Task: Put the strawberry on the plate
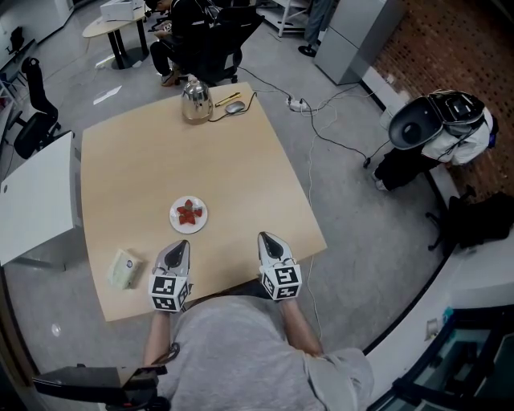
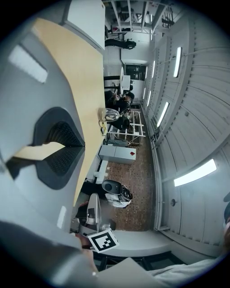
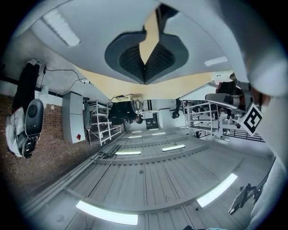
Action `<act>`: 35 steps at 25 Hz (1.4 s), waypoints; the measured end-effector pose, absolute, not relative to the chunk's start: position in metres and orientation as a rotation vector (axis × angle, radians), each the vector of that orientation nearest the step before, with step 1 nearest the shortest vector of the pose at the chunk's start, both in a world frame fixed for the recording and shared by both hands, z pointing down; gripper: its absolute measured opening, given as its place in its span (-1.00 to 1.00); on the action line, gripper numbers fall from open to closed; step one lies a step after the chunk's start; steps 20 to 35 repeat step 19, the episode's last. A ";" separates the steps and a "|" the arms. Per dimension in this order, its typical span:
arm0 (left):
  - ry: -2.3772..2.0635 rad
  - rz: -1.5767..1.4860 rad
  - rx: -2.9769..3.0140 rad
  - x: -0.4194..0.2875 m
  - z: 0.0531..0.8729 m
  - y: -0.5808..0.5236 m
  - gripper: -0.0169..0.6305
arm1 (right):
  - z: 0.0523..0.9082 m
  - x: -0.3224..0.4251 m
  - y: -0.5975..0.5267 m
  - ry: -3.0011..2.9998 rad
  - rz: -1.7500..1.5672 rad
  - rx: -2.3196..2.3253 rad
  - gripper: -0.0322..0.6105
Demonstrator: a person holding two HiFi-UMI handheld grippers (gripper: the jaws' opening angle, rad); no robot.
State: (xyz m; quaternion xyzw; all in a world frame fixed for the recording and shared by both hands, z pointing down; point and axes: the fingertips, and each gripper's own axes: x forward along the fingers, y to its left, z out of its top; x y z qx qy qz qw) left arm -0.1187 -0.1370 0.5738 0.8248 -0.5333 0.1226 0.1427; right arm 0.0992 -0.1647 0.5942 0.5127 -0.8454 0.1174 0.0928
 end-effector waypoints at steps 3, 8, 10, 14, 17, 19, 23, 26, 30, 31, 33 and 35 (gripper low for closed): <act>-1.551 0.355 2.381 -0.121 0.574 -0.136 -0.89 | 0.595 0.098 -0.162 -2.510 0.351 1.518 -0.88; -1.547 0.350 2.372 -0.120 0.572 -0.133 -0.89 | 0.595 0.097 -0.160 -2.515 0.354 1.509 -0.88; -1.552 0.352 2.373 -0.120 0.573 -0.133 -0.89 | 0.596 0.097 -0.160 -2.517 0.356 1.508 -0.88; -1.546 0.353 2.375 -0.116 0.571 -0.129 -0.89 | 0.596 0.098 -0.156 -2.519 0.364 1.506 -0.88; -1.545 0.356 2.371 -0.115 0.570 -0.126 -0.89 | 0.594 0.098 -0.154 -2.520 0.366 1.505 -0.88; -1.546 0.358 2.369 -0.115 0.569 -0.125 -0.89 | 0.593 0.099 -0.152 -2.522 0.367 1.506 -0.88; -1.546 0.358 2.369 -0.115 0.569 -0.125 -0.89 | 0.593 0.099 -0.152 -2.522 0.367 1.506 -0.88; -1.546 0.358 2.369 -0.115 0.569 -0.125 -0.89 | 0.593 0.099 -0.152 -2.522 0.367 1.506 -0.88; -1.546 0.358 2.369 -0.115 0.569 -0.125 -0.89 | 0.593 0.099 -0.152 -2.522 0.367 1.506 -0.88; -1.546 0.358 2.369 -0.115 0.569 -0.125 -0.89 | 0.593 0.099 -0.152 -2.522 0.367 1.506 -0.88; -1.546 0.358 2.369 -0.115 0.569 -0.125 -0.89 | 0.593 0.099 -0.152 -2.522 0.367 1.506 -0.88; -1.546 0.358 2.369 -0.115 0.569 -0.125 -0.89 | 0.593 0.099 -0.152 -2.522 0.367 1.506 -0.88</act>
